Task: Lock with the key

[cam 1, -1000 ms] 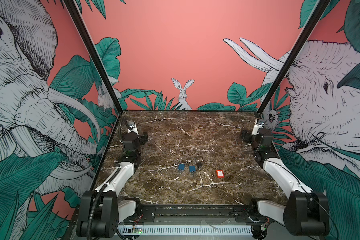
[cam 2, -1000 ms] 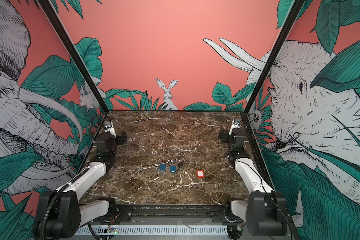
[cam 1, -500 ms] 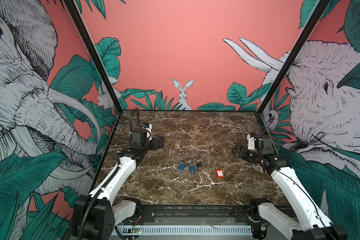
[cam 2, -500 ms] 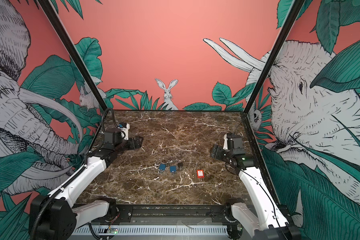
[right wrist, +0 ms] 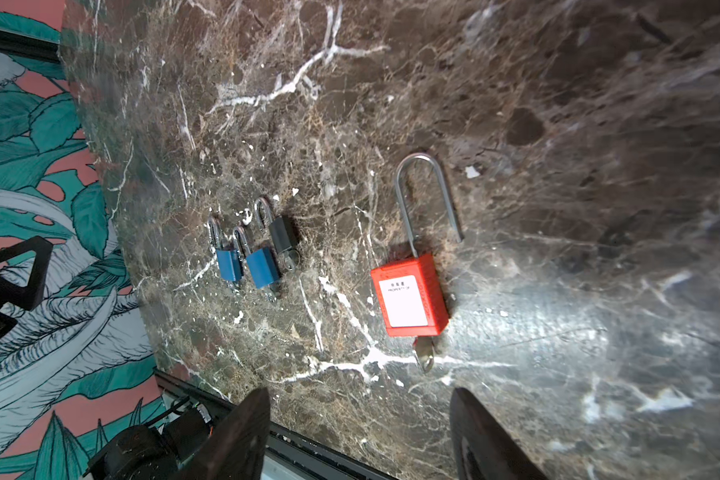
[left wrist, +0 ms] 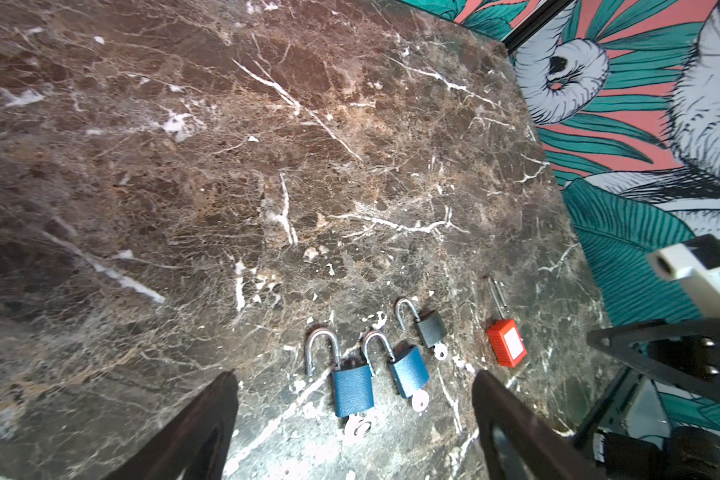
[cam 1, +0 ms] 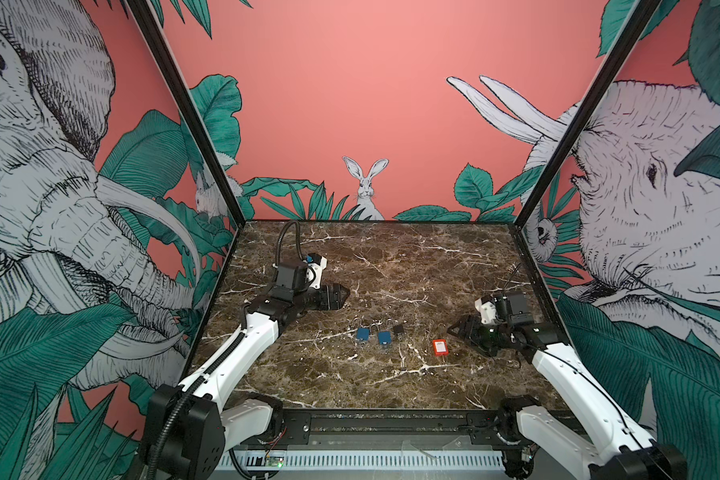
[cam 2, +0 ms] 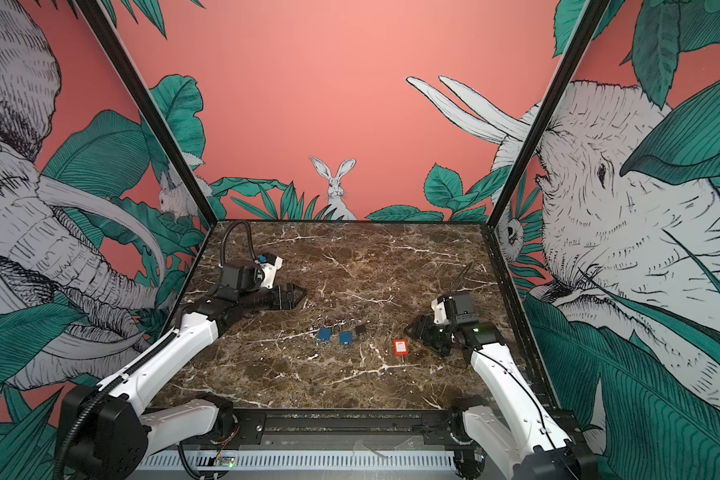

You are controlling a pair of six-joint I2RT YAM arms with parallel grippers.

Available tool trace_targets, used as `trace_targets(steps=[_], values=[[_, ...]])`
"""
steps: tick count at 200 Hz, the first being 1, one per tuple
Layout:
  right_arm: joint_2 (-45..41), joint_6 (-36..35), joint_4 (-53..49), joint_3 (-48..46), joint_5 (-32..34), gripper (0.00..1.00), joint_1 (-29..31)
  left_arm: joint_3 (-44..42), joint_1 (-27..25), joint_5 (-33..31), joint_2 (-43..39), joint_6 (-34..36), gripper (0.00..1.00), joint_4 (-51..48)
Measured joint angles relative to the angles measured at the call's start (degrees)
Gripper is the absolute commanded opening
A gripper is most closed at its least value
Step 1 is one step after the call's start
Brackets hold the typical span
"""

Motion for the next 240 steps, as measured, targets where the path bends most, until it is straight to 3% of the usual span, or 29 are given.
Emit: trace_targets(steps=[53, 102, 154, 240], values=[[3.4, 0.6, 2.9, 0.1, 2.1, 0.67, 2.4, -0.6, 0.0, 1.7, 0.7, -0.5, 0.89, 0.9], [12.9, -2.2, -2.6, 8.4, 21.7, 0.67, 16.4, -0.6, -0.1, 1.6, 1.5, -0.7, 0.88, 1.2], [22.4, -2.3, -4.4, 12.2, 33.3, 0.68, 24.8, -0.6, -0.5, 1.1, 1.6, -0.6, 0.88, 1.2], [27.1, -0.2, -0.2, 10.0, 37.0, 0.70, 28.5, -1.4, -1.1, 0.8, 1.6, -0.4, 0.86, 1.2]])
